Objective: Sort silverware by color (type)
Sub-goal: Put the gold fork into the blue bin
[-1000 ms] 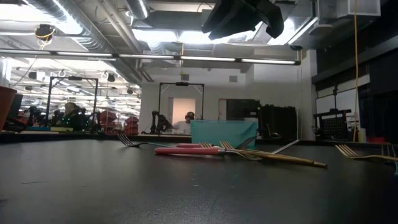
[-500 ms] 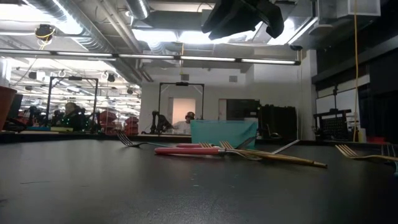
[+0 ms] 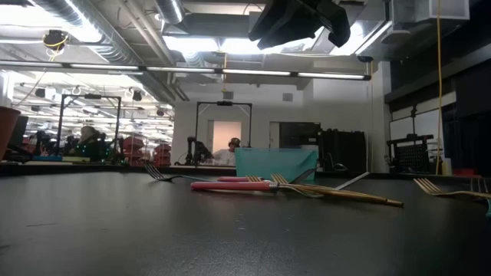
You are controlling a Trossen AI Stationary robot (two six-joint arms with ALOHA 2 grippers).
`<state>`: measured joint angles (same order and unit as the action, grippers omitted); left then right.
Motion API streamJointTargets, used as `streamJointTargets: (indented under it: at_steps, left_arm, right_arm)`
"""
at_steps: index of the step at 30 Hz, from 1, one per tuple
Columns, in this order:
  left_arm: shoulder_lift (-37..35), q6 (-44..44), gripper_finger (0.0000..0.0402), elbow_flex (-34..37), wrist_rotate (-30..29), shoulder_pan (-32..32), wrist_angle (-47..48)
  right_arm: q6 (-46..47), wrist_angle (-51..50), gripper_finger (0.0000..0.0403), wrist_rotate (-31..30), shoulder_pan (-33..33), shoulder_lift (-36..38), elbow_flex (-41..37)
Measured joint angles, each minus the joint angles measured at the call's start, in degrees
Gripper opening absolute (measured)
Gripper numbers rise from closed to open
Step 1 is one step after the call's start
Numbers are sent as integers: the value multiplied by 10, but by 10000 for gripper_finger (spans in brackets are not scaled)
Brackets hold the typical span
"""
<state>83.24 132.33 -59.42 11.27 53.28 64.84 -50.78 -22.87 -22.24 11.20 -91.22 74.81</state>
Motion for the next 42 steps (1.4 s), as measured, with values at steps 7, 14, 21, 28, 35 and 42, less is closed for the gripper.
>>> streamJointTargets:
  at_steps: [7,14,21,28,35,42]
  left_arm:
    - [-5,-3,133,0,2,0,0]
    - [-56,-4,123,0,-9,0,-20]
    - [-109,-6,119,0,-98,-1,-60]
    - [-125,-88,119,0,-276,-22,-75]
    - [-123,-268,119,0,-406,-89,-111]
    - [-123,-525,119,0,-412,-187,-204]
  right_arm:
    - [6,0,120,0,0,0,0]
    - [102,-9,120,4,0,0,0]
    - [197,-39,120,32,0,0,0]
    - [285,-77,120,87,0,0,0]
    - [374,-121,120,93,1,0,0]
    - [466,-209,120,94,1,0,0]
